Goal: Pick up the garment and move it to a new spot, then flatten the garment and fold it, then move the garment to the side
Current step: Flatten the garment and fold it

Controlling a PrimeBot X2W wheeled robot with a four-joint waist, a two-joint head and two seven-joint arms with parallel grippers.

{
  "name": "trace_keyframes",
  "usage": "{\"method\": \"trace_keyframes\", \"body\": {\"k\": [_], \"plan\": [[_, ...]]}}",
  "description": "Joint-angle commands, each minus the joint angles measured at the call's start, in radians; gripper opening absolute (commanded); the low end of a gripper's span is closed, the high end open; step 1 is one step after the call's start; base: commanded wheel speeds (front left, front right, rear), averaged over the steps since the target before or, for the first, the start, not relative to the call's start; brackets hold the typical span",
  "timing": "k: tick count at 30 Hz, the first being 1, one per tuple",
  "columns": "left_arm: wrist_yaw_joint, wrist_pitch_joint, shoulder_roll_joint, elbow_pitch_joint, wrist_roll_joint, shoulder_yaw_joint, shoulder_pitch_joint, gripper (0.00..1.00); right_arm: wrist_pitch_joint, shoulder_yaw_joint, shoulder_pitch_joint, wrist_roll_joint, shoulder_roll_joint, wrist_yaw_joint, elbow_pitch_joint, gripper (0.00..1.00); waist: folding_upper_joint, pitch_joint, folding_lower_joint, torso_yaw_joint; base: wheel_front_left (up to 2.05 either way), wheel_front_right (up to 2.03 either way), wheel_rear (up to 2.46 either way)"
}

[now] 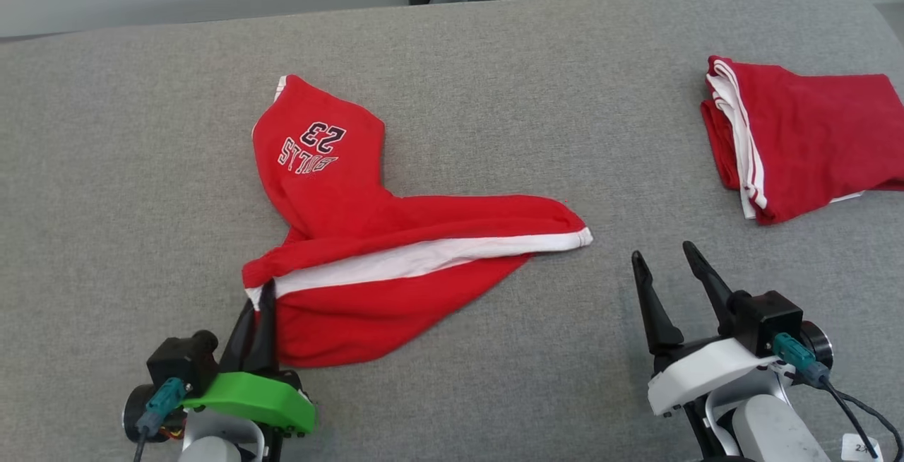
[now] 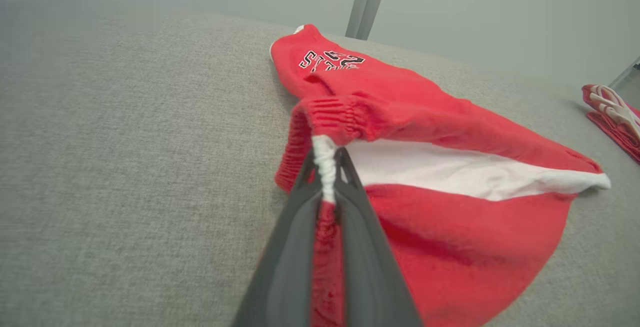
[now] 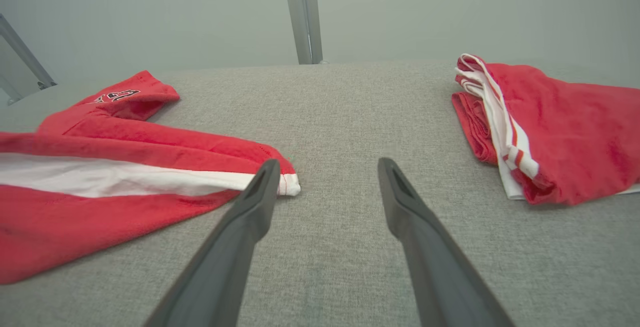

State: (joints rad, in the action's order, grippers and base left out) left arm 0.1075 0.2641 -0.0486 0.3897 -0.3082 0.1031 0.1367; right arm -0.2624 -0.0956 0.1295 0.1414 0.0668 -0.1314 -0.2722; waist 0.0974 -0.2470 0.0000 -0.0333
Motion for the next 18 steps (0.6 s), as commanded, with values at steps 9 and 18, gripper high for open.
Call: {"method": "trace_keyframes", "body": {"k": [9, 18], "plan": [[-0.027, -0.001, -0.004, -0.012, 0.042, -0.042, 0.027, 0.0, 0.0, -0.117, 0.065, 0.085, 0.018, 0.002, -0.076, 1.0, 0.0, -0.056, 0.0, 0.059, 0.0, 0.0, 0.0], [-0.032, -0.001, -0.004, -0.016, 0.026, -0.021, 0.05, 0.0, 0.0, -0.222, 0.11, 0.153, 0.059, 0.002, -0.18, 1.0, 0.0, -0.09, 0.0, 0.085, 0.0, 0.0, 0.0]]}}
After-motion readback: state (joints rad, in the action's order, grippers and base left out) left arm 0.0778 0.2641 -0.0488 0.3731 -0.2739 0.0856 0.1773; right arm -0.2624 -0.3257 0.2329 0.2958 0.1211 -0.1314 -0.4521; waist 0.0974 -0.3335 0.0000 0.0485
